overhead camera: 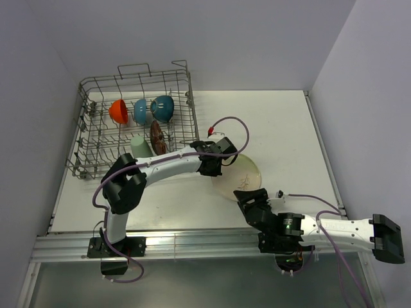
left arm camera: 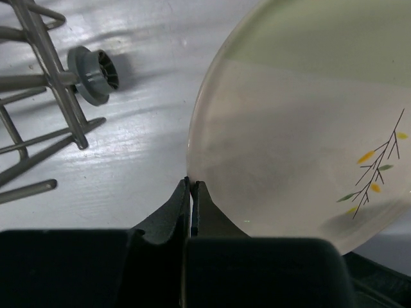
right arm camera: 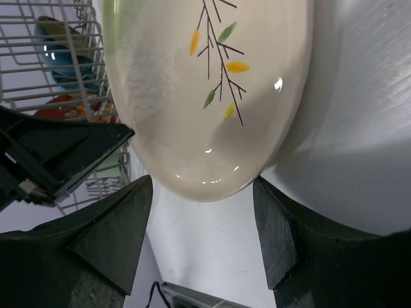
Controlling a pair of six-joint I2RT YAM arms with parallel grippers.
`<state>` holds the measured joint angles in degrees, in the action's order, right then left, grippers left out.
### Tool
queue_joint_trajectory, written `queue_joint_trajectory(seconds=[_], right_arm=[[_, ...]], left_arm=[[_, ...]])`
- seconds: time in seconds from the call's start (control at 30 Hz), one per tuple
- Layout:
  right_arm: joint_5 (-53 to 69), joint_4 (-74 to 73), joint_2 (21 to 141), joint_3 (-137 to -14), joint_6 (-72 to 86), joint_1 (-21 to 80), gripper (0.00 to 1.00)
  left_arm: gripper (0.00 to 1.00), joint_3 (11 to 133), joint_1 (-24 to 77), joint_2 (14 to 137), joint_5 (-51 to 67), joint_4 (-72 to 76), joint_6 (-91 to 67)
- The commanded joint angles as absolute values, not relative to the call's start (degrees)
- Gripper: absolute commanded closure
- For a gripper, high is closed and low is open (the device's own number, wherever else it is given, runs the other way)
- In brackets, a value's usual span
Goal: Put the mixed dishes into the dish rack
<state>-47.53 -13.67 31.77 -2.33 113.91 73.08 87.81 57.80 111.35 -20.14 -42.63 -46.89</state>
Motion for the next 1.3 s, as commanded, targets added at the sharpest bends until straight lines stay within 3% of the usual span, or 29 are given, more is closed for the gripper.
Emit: queue_joint_trajectory(seconds=[0.0, 0.27, 0.57, 0.93, 1.0, 1.03, 1.07, 1.13, 1.27], right_arm=[[-51.4, -12.9, 33.5, 5.3, 140.5, 72.8, 0.29], [-49.7, -13.2, 36.6, 4.7, 142.7, 73.0, 0.28], [-55.7, -20.9, 27.6, 5.5, 145.1, 72.9, 0.3], [-58.3, -19.5, 24.3, 6.9, 144.3, 72.9, 0.33], [-59.1, -18.9, 23.2, 7.0, 143.5, 72.9, 0.48], [-59.1, -18.9, 23.1, 7.2, 143.9, 72.9, 0.63], [-58.8, -19.4, 23.1, 7.1, 144.2, 72.9, 0.85], [-57.5, -19.6, 23.9, 6.8, 143.4, 71.8, 1.0], [-56.9, -19.8, 28.5, 3.9, 138.6, 70.9, 1.0]], left_arm=[[1.0, 87.8, 60.9, 108.5, -16.0, -41.5, -48.3], [1.0, 90.5, 61.1, 106.3, -17.7, -44.3, -47.9], [1.0, 89.3, 62.2, 103.4, -17.5, -45.0, -48.4], [1.0, 84.9, 64.2, 100.3, -17.2, -43.9, -50.0], [1.0, 83.4, 64.5, 99.7, -17.0, -43.2, -50.4], [1.0, 83.0, 64.5, 99.7, -17.0, -43.0, -50.5], [1.0, 82.4, 64.6, 99.6, -17.1, -43.0, -50.7], [1.0, 82.1, 64.7, 99.8, -17.5, -42.9, -50.9], [1.0, 82.3, 65.1, 99.6, -17.8, -42.8, -51.0]])
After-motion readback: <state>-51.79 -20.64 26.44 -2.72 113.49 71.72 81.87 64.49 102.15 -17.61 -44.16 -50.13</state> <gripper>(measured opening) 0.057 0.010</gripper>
